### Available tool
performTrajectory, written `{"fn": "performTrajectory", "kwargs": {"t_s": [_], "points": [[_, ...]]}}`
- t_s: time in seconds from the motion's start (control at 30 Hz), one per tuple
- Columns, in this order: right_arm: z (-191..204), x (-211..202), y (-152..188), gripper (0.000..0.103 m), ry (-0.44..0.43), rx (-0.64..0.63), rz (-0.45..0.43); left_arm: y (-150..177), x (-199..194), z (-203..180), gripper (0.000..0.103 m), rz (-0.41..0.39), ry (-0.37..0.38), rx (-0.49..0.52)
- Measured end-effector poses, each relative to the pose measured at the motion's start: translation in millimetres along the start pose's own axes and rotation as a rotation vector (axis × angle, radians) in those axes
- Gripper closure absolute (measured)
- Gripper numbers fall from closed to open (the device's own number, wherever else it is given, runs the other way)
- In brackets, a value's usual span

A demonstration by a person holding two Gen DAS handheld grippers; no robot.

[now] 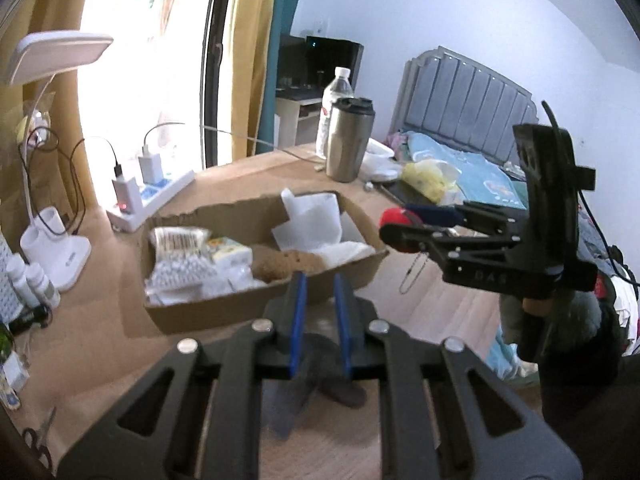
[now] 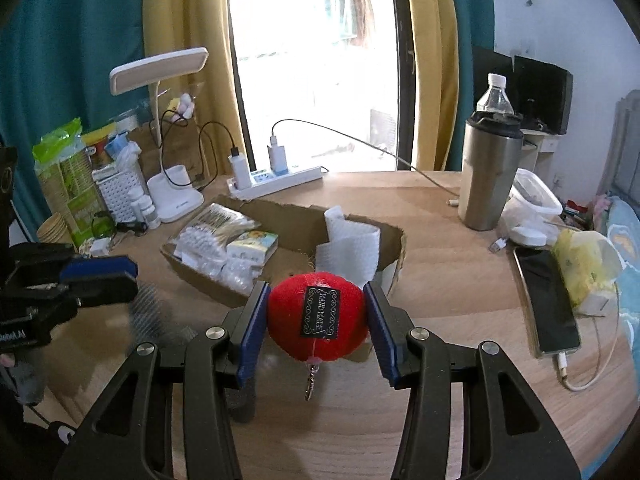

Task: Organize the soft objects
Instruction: 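Carry the red plush with the right tool while the left tool carries the grey sock into the box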

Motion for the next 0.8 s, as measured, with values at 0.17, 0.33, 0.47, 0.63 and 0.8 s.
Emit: {"fn": "performTrajectory", "kwargs": {"t_s": [0.17, 0.33, 0.47, 0.63, 0.8], "points": [[-3.5, 4.0, -1.0, 0.053, -0.002, 0.007, -0.001, 13.1, 19.4, -0.5, 0.082, 0.092, -0.005, 0.026], [-5.3, 11.5, 6.2, 0.053, -0.009, 0.017, 0.019, 44.1, 42.1, 14.8, 0.046, 0.187, -0.083, -0.024], [-4.9, 14.1, 11.9, 0.053, -0.013, 0.018, 0.034, 60.7, 49.7, 21.7, 0.032, 0.221, -0.073, -0.063], [-6.9, 14.4, 14.3, 0.053, -0.007, 0.022, 0.039, 77.8, 67.1, 20.1, 0.032, 0.287, -0.065, -0.062], [-7.1, 14.9, 16.0, 0.053, -0.005, 0.025, 0.043, 88.7, 75.3, 16.2, 0.051, 0.309, -0.051, -0.036]]}}
Point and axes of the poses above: each gripper's, at about its wrist camera, not at the fingertips, and x roughly the way its jaws point, z to its left, y to its underside, the point moved 2 cm from there along x, roughly the way its jaws point, and after that the axes turned 7 degrees about -z, right-handed, at the moved point
